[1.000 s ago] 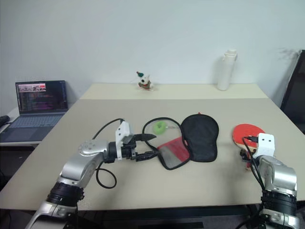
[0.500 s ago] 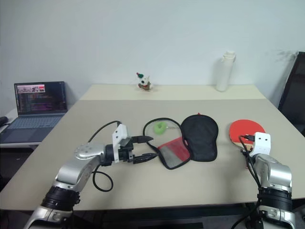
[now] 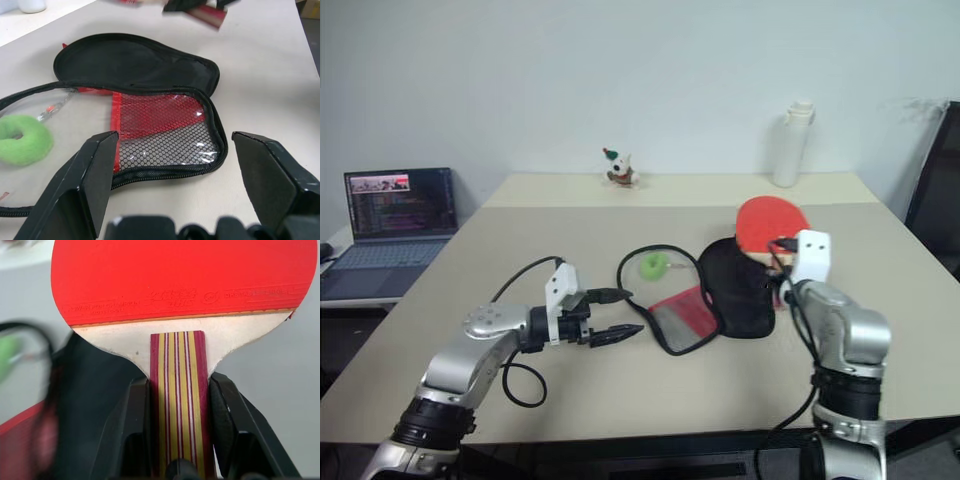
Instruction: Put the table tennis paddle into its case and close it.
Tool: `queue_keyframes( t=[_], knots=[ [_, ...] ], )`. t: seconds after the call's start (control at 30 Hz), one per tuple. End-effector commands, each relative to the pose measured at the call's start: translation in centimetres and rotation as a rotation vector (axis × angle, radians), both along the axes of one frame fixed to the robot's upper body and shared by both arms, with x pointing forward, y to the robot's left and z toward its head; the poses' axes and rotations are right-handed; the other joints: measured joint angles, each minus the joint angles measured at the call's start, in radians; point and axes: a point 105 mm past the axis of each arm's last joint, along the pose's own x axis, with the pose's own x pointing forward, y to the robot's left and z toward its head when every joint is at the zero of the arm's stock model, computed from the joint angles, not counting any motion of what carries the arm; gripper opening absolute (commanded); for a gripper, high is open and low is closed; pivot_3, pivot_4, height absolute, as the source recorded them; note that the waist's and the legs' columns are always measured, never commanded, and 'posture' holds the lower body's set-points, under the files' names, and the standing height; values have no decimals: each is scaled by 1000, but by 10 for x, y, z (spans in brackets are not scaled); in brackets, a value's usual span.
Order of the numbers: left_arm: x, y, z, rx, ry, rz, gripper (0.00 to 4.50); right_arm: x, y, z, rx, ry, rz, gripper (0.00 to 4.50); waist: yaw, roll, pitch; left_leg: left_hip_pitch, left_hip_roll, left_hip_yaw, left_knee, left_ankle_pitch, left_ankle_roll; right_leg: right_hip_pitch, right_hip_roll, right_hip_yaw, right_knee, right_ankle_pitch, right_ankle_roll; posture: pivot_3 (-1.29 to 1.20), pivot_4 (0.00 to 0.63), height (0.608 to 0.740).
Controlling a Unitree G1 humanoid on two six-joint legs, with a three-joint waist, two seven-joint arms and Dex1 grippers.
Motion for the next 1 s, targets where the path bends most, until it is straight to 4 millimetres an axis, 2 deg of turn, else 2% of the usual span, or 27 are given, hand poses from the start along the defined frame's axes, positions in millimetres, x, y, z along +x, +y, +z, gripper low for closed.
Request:
queue_keyframes(
  t=[0.03,0.17,0.27,0.4,0.6,1.0],
  knots=[
    [-3,0,12,-16,-47,-5,3971,1,21,12,-6,-68,34,1173,0,0,0,0,0,0,0,0,0,0,0,0,0,0,0,0,150,740],
    [-3,0,11,-14,-46,-5,3971,6,35,1,-3,-46,55,1173,1,0,0,0,0,0,0,0,0,0,0,0,-1,0,0,0,150,740],
    [-4,0,10,-13,-46,-5,3971,11,39,-7,-11,-34,59,1173,1,0,0,0,0,0,0,0,0,0,0,-1,0,0,0,0,150,740],
    [-5,2,9,-9,-46,0,3971,20,32,-22,-35,-2,32,1173,0,0,0,0,0,0,0,0,0,0,0,0,0,0,0,0,150,740],
    [-6,3,8,-7,-44,5,3971,28,22,-33,-53,18,-7,1173,-1,0,0,0,0,0,0,0,0,0,0,0,0,0,0,0,150,740],
    [-5,2,8,-5,-45,1,3971,27,12,-36,-89,23,-38,1173,0,0,0,0,0,0,0,0,0,0,0,0,0,0,0,0,150,740]
  ],
)
